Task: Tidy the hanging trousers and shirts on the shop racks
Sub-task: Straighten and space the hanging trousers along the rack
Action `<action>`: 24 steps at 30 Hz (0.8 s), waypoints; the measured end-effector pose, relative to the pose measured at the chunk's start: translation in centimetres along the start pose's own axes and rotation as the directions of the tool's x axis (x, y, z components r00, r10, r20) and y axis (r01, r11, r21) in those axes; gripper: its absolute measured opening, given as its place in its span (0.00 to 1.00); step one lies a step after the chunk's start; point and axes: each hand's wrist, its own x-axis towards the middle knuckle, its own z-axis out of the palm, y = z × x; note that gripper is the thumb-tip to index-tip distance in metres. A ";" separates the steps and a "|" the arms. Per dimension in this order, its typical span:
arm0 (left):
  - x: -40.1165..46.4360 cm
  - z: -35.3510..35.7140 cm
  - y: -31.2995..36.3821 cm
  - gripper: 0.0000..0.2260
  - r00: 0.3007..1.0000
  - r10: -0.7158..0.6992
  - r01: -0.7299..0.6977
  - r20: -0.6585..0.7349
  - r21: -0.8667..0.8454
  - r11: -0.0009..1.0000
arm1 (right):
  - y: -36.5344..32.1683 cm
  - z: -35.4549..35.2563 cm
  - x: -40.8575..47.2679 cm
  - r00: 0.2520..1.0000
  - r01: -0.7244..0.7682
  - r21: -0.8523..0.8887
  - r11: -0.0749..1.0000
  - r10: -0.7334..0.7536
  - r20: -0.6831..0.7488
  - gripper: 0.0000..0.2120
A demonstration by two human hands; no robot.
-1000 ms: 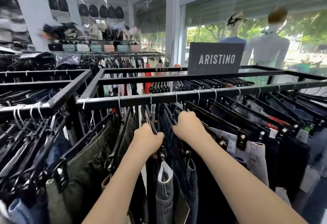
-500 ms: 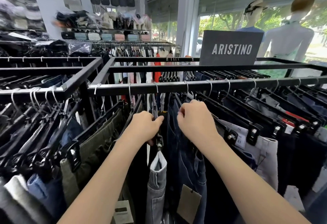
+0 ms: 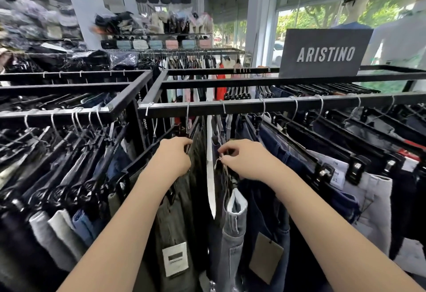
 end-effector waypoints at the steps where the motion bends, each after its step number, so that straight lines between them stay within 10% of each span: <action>1: 0.0 0.2 0.2 0.25 1.000 -0.003 0.003 -0.002 0.009 1.000 | 0.1 -0.1 -0.1 1.000 -0.001 0.026 1.000 0.001 0.010 0.15; 5: -0.7 1.4 2.2 0.08 0.971 0.086 -0.073 -0.221 0.070 0.995 | 0.5 -0.4 -0.9 0.996 -0.070 0.317 0.946 0.083 -0.027 0.17; 13: -2.1 3.9 5.5 0.22 0.954 0.102 -0.079 -0.280 0.094 0.992 | 2.6 -2.2 -2.0 0.966 -0.241 0.690 0.682 0.236 0.104 0.24; 19: -0.4 3.4 5.7 0.22 0.998 0.034 -0.030 0.058 -0.068 0.997 | 3.7 -2.1 -2.3 0.978 -0.206 0.562 0.801 0.189 0.089 0.25; 24: 0.8 2.2 3.7 0.14 0.998 0.010 -0.011 0.067 0.020 1.000 | 4.7 -2.7 -2.1 0.980 -0.186 0.346 0.920 0.198 0.001 0.25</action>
